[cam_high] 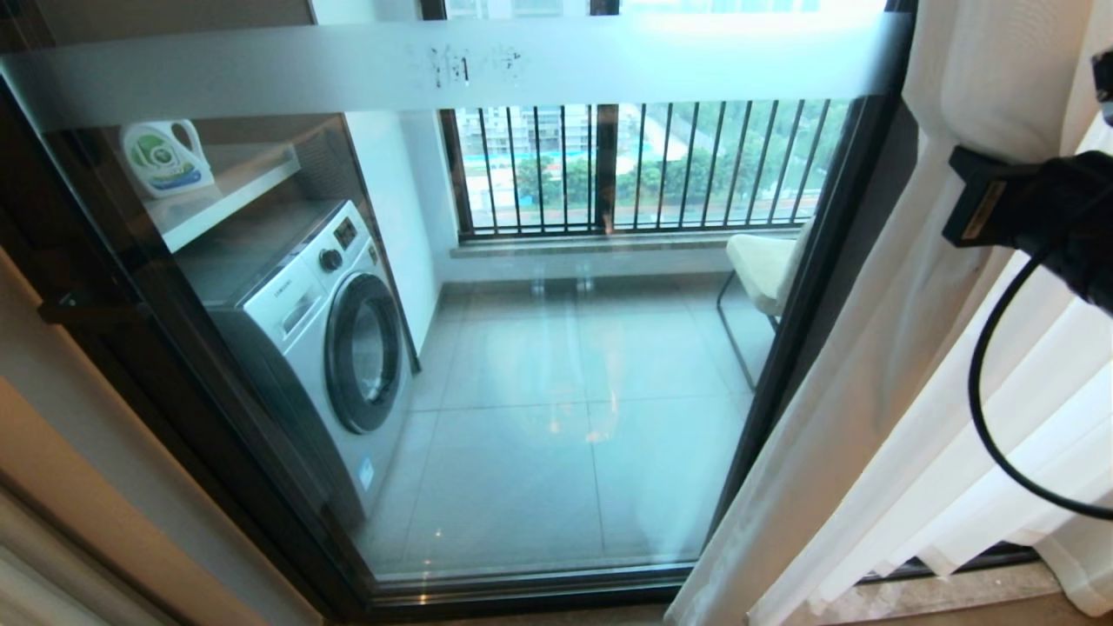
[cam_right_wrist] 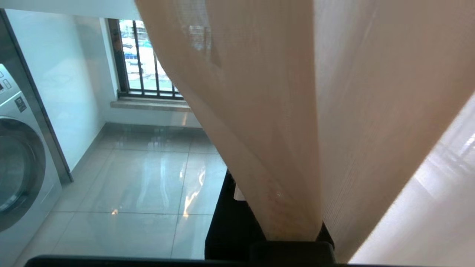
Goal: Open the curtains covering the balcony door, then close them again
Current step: Pull the inner curtains open on both sides
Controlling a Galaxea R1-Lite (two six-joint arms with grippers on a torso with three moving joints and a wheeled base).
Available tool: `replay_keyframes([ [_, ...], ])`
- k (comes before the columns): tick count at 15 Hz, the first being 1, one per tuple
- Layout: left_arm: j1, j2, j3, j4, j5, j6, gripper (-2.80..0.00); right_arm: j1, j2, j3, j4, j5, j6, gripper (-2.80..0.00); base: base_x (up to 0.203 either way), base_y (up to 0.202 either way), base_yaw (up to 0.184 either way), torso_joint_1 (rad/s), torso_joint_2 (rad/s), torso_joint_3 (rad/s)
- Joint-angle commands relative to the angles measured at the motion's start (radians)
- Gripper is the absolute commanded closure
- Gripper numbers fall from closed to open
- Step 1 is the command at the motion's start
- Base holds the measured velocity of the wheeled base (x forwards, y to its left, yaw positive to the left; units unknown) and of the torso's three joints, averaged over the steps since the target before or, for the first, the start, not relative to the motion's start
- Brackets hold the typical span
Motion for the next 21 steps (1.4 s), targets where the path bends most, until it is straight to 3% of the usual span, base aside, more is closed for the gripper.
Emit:
replay_keyframes([
  [1, 0.0, 0.0, 0.0, 0.001, 0.0, 0.0, 0.0, -0.003, -0.007, 0.003, -0.004, -0.002, -0.001, 0.0, 0.0, 0.0, 0.0, 0.0, 0.0, 0.0],
  [9, 0.0, 0.0, 0.0, 0.0, 0.002, -0.044, 0.0, -0.033, -0.051, 0.053, -0.006, -0.008, 0.0, 0.0, 0.0, 0.0, 0.0, 0.0, 0.0, 0.0],
  [21, 0.0, 0.0, 0.0, 0.0, 0.005, -0.047, 0.0, -0.075, 0.032, 0.04, -0.094, -0.005, 0.028, 0.0, 0.0, 0.0, 0.0, 0.0, 0.0, 0.0],
])
